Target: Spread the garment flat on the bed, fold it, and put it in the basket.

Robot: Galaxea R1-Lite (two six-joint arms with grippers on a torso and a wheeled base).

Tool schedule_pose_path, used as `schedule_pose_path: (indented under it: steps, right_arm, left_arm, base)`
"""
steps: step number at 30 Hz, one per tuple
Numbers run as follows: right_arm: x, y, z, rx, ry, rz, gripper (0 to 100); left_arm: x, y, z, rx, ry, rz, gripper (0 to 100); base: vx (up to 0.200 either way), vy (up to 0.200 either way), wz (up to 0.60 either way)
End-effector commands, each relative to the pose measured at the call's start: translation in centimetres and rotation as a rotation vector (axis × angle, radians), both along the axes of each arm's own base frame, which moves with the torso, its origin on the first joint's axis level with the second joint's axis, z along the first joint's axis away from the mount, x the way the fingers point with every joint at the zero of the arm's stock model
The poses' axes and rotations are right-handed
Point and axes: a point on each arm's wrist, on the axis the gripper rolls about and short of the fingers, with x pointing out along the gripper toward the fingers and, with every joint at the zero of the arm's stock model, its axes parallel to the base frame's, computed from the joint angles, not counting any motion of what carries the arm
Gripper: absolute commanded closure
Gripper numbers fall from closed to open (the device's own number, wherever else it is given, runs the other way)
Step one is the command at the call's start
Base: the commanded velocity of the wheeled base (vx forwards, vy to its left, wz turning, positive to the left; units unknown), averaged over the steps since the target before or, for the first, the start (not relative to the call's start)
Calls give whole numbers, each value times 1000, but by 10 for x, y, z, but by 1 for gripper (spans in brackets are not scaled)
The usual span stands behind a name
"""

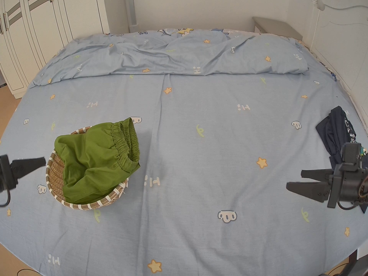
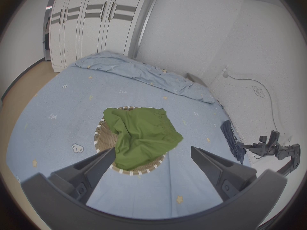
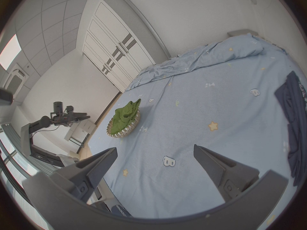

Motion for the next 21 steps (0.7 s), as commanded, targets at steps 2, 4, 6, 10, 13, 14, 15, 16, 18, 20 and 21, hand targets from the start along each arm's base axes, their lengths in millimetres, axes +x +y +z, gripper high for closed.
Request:
schedule_pose_path:
  steps: [2,4,6,10,13,14,15,16,18,20,21]
  right_arm:
    - [-89,-40,-32,-22,-157,-65,0]
    - [-100,-46,-39,-25,-151,-74,0]
    - [-108,-49,-42,-26,-149,-82,0]
    - [-132,-60,-46,-21,-160,-88,0]
    - [-140,-64,-50,-27,-153,-112,0]
    - [-142,-64,-52,-33,-147,-133,0]
    - [-143,-65,-53,-34,-144,-145,0]
    - [-142,-65,-53,-35,-142,-148,0]
    - [-143,-65,-54,-36,-141,-156,0]
    - [-145,-65,-54,-29,-152,-159,0]
    - [-145,-66,-54,-27,-154,-162,0]
  left_arm:
    - [-124,-32,-38,43,-194,-57,0]
    - [-138,-34,-48,32,-192,-127,0]
    - [-145,-33,-55,25,-189,-184,0]
    - [-158,-25,-74,7,-214,-307,0]
    - [-161,-22,-83,1,-211,-235,0]
    - [-161,-22,-88,-5,-204,-192,0]
    - [-161,-21,-91,-12,-200,-163,0]
    - [-161,-21,-92,-13,-196,-160,0]
    - [-163,-20,-94,-21,-191,-127,0]
    - [-164,-19,-97,-23,-189,-59,0]
    - [-164,-19,-98,-21,-187,-41,0]
  base:
    - [0,0,0]
    - [0,0,0]
    - [0,0,0]
    - [0,0,0]
    - [0,0,0]
    - [0,0,0]
    - [0,0,0]
    - [0,0,0]
    - [0,0,0]
    - [0,0,0]
    - [0,0,0]
